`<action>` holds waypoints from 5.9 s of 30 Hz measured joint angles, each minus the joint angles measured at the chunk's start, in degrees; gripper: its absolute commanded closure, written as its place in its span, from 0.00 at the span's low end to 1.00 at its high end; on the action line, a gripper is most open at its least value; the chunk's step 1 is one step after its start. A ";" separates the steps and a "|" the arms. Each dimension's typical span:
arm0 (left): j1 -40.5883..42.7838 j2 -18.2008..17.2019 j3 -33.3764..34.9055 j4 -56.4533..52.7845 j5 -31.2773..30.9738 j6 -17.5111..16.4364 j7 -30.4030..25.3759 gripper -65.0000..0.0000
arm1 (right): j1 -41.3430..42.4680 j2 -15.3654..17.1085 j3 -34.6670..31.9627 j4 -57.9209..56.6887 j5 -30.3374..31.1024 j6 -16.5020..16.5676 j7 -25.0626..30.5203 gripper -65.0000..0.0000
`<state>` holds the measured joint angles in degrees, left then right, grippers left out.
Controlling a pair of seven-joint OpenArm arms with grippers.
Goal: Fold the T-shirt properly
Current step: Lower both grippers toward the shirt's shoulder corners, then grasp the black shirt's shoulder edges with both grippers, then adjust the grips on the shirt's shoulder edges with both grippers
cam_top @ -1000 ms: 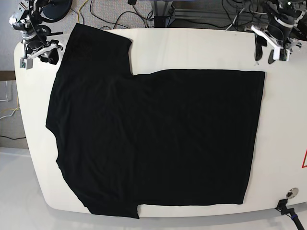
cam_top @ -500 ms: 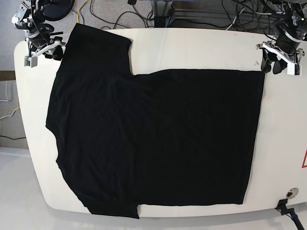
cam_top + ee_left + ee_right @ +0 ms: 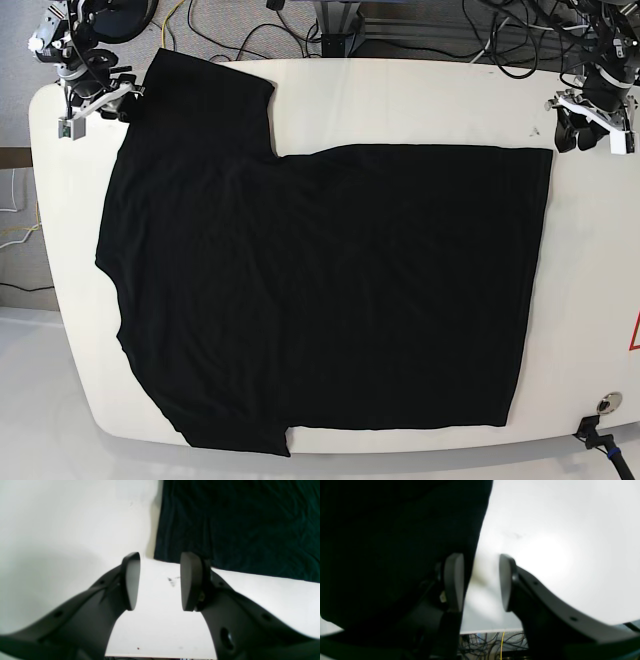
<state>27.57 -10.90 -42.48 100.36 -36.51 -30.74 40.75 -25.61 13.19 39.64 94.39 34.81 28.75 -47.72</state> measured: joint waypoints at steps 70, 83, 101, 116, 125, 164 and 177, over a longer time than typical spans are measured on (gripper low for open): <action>-6.86 0.52 2.71 -9.11 5.22 4.50 2.01 0.45 | 4.92 0.13 -9.25 -4.39 0.37 4.52 2.71 1.00; -7.06 -0.87 -0.22 -9.22 -9.73 5.42 2.12 0.65 | 4.87 0.31 -9.27 -4.17 0.37 4.79 2.29 1.00; -7.63 1.84 -1.62 -10.40 -11.04 1.44 7.91 0.56 | 5.22 0.98 -10.67 -4.44 0.98 4.48 2.51 1.00; -8.90 1.33 5.81 -15.04 -11.34 1.51 7.82 0.55 | 5.07 1.11 -10.88 -4.13 0.72 4.50 2.45 1.00; -9.68 1.14 9.81 -16.70 -12.70 1.11 7.02 0.56 | 5.07 1.25 -11.10 -4.13 0.76 4.48 2.51 1.00; -17.77 -0.13 4.11 -29.83 -14.82 0.90 3.32 0.59 | 5.22 1.40 -10.75 -5.22 1.64 4.79 3.80 1.00; -18.05 0.00 6.43 -29.88 -9.70 1.60 1.99 1.00 | 5.22 1.40 -10.73 -5.70 2.51 5.25 4.00 1.00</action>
<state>9.52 -10.90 -36.05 70.48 -46.22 -29.15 42.74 -20.38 14.59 28.91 88.68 37.32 34.00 -43.72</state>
